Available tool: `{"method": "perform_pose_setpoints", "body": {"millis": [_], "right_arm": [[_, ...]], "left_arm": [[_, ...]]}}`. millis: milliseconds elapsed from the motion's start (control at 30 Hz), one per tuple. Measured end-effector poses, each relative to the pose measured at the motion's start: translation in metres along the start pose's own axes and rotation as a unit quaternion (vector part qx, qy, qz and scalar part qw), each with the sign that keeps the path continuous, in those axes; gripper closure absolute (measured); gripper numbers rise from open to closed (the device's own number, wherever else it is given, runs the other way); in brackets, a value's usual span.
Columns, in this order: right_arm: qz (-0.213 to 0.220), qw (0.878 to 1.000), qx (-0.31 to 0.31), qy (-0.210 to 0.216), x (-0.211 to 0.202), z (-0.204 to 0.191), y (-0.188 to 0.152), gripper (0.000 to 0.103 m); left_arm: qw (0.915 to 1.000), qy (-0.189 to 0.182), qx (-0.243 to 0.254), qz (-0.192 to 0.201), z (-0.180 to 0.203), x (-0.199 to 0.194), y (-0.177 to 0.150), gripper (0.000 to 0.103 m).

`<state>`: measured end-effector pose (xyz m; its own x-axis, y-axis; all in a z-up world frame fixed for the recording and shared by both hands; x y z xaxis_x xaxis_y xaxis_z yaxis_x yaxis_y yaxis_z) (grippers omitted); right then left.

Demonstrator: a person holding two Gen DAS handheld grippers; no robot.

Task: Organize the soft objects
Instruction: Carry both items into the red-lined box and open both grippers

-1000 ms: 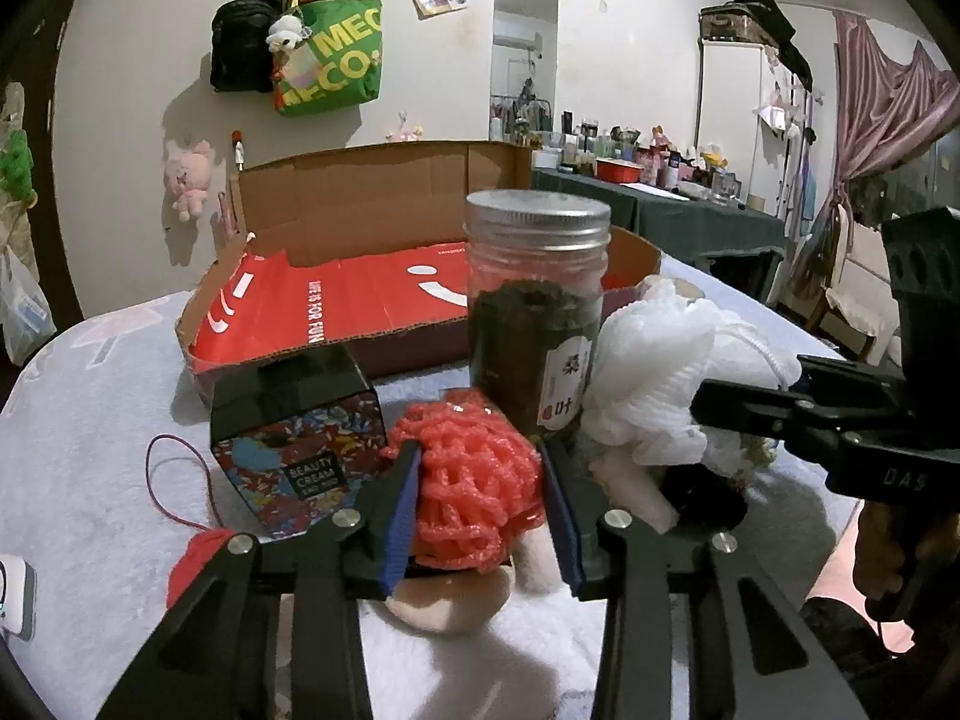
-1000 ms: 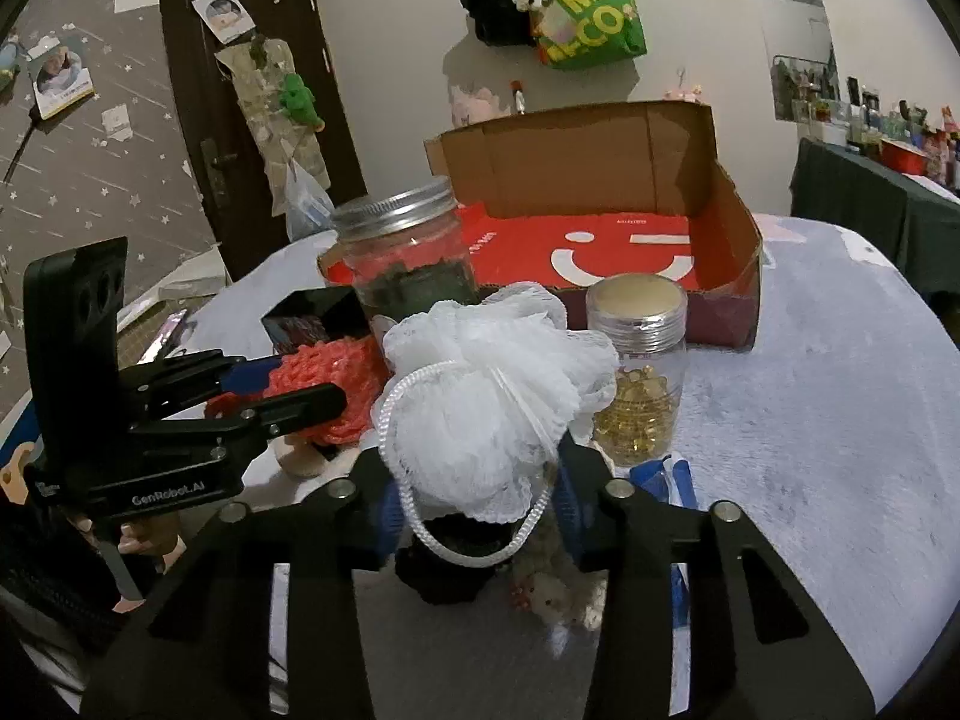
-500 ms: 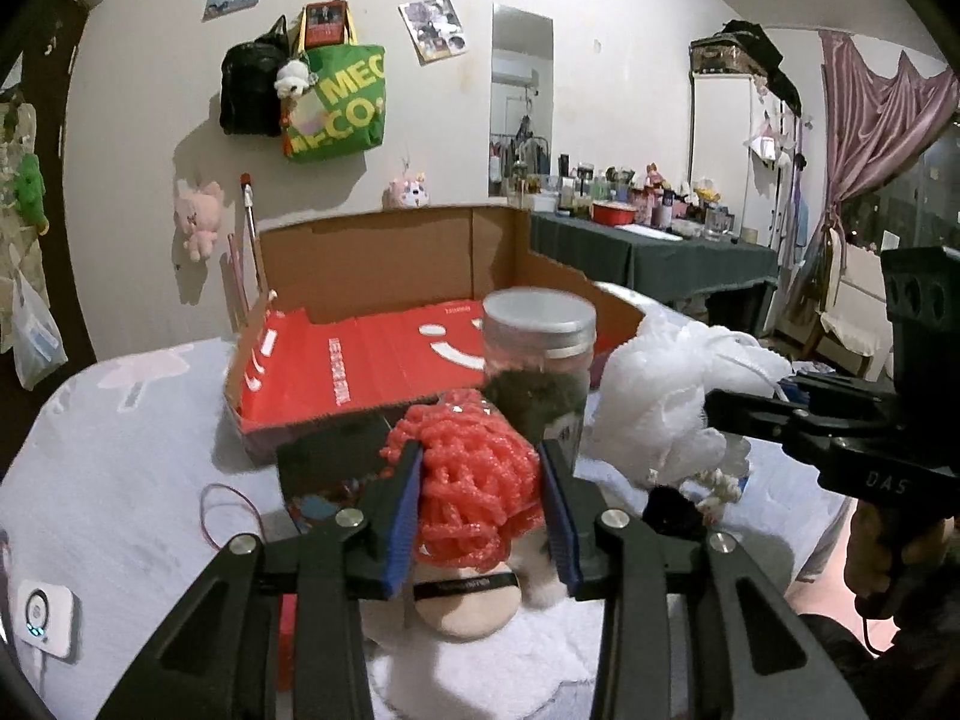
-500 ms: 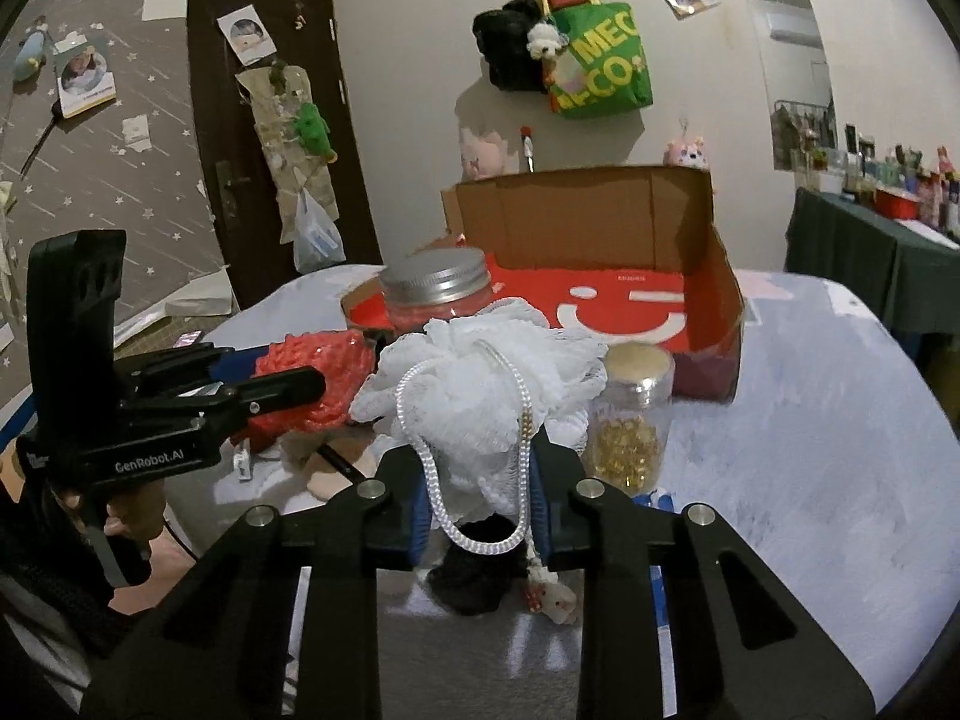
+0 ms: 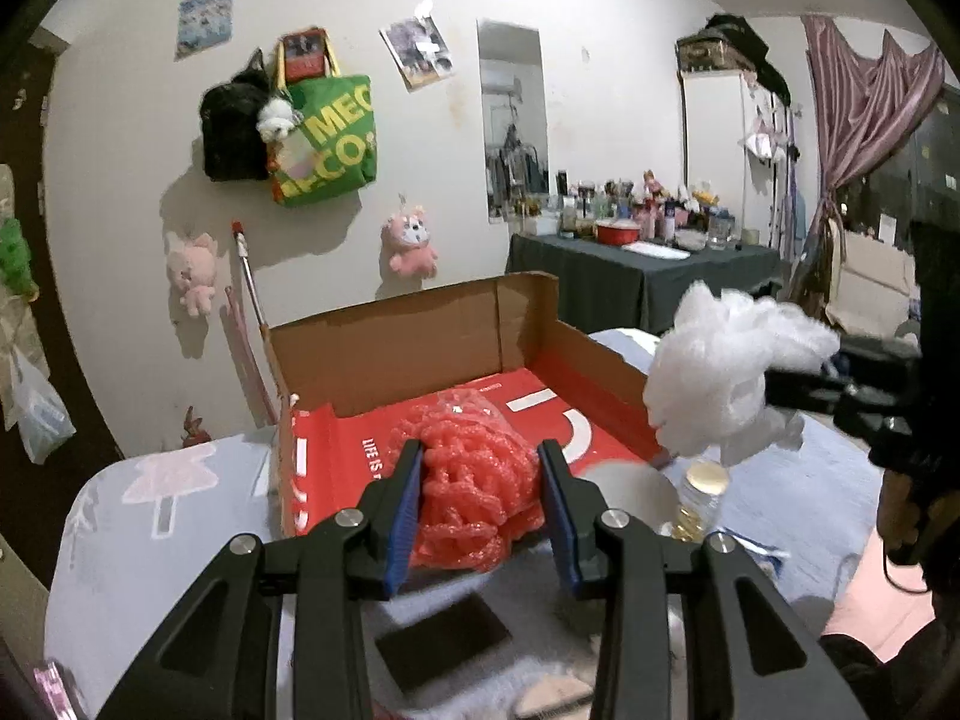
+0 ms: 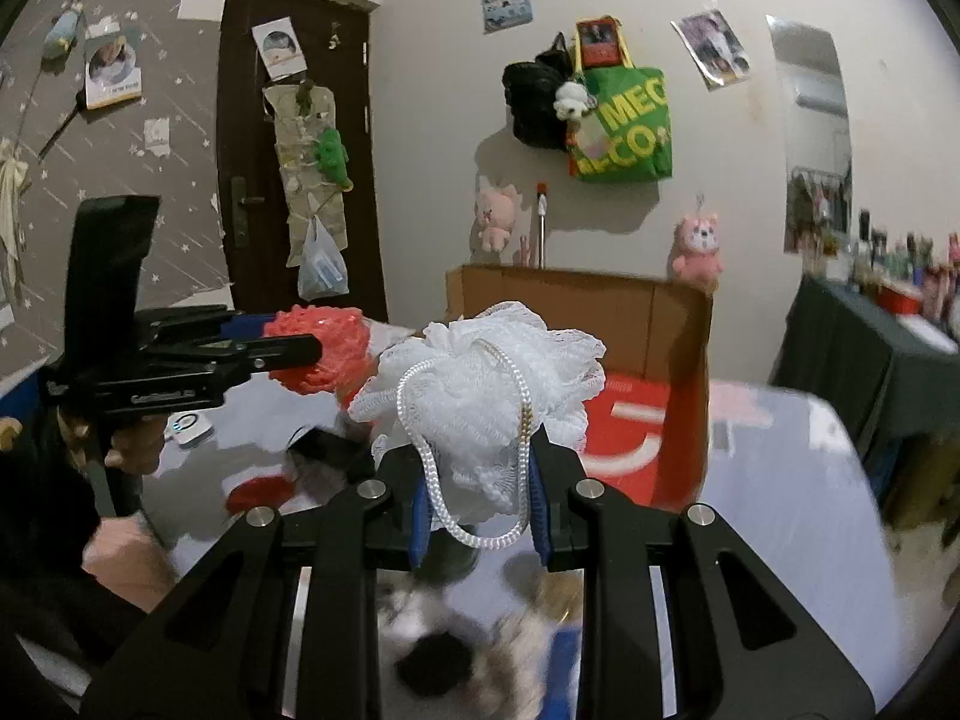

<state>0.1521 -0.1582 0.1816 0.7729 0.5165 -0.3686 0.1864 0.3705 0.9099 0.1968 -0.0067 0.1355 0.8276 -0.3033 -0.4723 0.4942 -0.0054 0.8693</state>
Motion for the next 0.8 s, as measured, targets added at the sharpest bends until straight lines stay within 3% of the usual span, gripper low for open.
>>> {"method": "perform_pose_setpoints", "body": {"millis": [300, 600, 800], "right_arm": [[-0.081, 0.997, -0.005, 0.007, 0.109, 0.058, 0.032, 0.079], [-0.208, 0.978, 0.020, 0.001, 0.242, 0.105, 0.004, 0.079], [-0.251, 0.968, 0.029, -0.012, 0.288, 0.122, -0.014, 0.079]], "left_arm": [[0.9959, 0.009, 0.009, -0.089, -0.023, 0.109, 0.042, 0.063], [0.9861, 0.045, -0.016, -0.159, -0.055, 0.214, 0.045, 0.063], [0.9766, 0.050, -0.067, -0.198, -0.078, 0.259, 0.036, 0.062]]}}
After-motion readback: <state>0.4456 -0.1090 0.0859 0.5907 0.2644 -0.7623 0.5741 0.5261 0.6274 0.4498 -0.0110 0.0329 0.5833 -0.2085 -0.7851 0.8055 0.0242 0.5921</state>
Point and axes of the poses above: each gripper's, at about its wrist camera, not at the fingertips, and x roughly the way its jaws point, z to its right, y to its top, the point moved 9 cm from there along x, roughly the way its jaws point, and after that the axes turned 14 degrees about -x, right-handed, at the moved point
